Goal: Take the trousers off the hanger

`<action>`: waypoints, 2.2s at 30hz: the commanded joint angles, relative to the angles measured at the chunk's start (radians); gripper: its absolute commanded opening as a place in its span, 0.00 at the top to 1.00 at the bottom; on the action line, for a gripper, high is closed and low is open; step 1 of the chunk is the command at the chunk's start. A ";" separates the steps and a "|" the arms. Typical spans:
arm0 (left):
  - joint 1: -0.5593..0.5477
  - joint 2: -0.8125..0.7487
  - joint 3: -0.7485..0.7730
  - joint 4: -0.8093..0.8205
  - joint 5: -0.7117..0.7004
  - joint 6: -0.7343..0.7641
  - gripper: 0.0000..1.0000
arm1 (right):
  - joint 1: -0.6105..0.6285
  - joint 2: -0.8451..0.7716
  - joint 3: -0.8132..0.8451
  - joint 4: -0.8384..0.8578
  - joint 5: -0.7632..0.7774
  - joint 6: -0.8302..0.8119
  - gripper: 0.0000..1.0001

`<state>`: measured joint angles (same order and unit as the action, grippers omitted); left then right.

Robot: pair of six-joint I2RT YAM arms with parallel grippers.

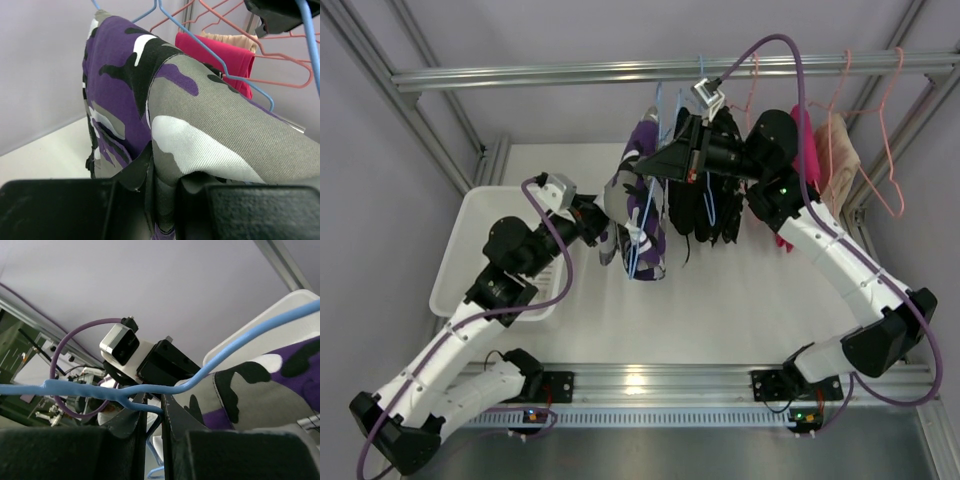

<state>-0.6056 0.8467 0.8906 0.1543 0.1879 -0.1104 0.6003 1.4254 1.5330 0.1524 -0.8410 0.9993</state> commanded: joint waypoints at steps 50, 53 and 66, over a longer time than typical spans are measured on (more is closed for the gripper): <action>0.003 0.026 0.027 0.244 0.200 0.085 1.00 | 0.003 0.030 0.253 0.088 0.034 -0.008 1.00; 0.003 0.023 0.048 0.249 0.179 0.055 1.00 | -0.013 0.027 0.227 0.107 0.028 -0.010 1.00; 0.003 -0.009 0.292 0.084 0.001 0.028 1.00 | -0.079 -0.005 0.044 0.115 0.011 -0.042 1.00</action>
<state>-0.6052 0.8864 1.0428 0.0685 0.2783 -0.0574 0.5404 1.4689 1.6104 0.1749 -0.7872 1.0370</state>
